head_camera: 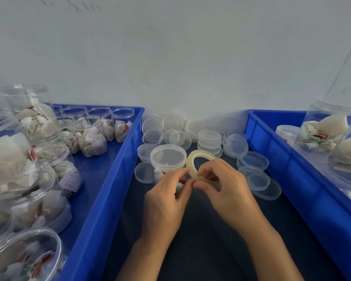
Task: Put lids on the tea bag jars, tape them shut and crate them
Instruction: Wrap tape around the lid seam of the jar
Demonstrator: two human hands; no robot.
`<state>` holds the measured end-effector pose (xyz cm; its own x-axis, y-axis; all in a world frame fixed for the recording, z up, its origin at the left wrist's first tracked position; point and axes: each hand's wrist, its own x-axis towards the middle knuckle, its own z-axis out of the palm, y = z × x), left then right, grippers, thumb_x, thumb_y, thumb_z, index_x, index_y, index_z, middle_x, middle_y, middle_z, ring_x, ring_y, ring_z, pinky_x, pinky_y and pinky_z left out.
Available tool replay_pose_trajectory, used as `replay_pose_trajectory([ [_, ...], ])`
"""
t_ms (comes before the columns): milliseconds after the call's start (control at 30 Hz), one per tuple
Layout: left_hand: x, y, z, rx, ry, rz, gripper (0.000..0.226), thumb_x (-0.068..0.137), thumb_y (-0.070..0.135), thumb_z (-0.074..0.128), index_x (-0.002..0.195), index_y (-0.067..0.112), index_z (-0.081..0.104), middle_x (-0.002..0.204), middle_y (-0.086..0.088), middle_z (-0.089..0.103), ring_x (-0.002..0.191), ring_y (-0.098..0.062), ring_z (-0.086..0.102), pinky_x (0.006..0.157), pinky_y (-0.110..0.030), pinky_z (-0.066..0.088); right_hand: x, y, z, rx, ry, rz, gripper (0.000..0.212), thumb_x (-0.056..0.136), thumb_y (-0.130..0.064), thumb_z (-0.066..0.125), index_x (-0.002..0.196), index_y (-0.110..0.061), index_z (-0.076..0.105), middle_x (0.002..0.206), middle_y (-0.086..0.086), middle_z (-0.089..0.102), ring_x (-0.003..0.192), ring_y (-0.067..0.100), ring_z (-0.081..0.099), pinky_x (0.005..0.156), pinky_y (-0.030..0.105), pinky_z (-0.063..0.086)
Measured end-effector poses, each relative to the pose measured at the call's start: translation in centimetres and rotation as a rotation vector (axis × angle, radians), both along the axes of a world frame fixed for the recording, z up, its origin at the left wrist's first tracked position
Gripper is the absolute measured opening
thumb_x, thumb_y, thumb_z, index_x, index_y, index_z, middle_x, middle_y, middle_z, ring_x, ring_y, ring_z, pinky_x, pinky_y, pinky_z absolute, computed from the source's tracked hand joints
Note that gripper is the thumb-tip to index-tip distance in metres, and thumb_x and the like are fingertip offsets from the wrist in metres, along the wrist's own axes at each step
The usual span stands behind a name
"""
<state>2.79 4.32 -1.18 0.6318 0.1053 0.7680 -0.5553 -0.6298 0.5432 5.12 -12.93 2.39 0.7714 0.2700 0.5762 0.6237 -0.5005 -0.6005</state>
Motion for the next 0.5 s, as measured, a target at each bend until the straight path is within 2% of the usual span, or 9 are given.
replay_pose_trajectory([
  [200, 0.05, 0.18, -0.05, 0.004, -0.034, 0.013, 0.018, 0.092, 0.012, 0.083, 0.109, 0.009, 0.079, 0.101, 0.004, 0.077, 0.089, -0.006, 0.071, 0.078, -0.024, 0.059, -0.10, 0.02, 0.10, -0.007, -0.016, 0.035, 0.034, 0.088, -0.011, 0.085, 0.098, -0.034, 0.062, 0.101, -0.017, 0.061, 0.097, 0.010, 0.063, 0.082, 0.015, 0.052],
  [367, 0.10, -0.14, -0.04, -0.014, -0.015, 0.018, 0.010, 0.095, 0.019, 0.076, 0.102, 0.012, 0.077, 0.093, 0.007, 0.073, 0.074, -0.006, 0.064, 0.067, -0.019, 0.054, 0.03, 0.08, -0.15, -0.004, -0.032, 0.046, 0.028, 0.090, -0.011, 0.083, 0.101, -0.029, 0.065, 0.099, -0.016, 0.061, 0.096, 0.012, 0.063, 0.082, 0.015, 0.051],
  [500, 0.01, -0.23, 0.03, -0.021, 0.010, 0.028, 0.005, 0.093, 0.015, 0.076, 0.094, 0.011, 0.073, 0.088, 0.007, 0.070, 0.069, -0.009, 0.062, 0.062, -0.027, 0.053, 0.16, -0.10, -0.19, -0.032, 0.083, 0.036, 0.027, 0.094, -0.022, 0.078, 0.109, -0.038, 0.063, 0.097, -0.016, 0.064, 0.097, 0.006, 0.063, 0.083, 0.013, 0.049],
])
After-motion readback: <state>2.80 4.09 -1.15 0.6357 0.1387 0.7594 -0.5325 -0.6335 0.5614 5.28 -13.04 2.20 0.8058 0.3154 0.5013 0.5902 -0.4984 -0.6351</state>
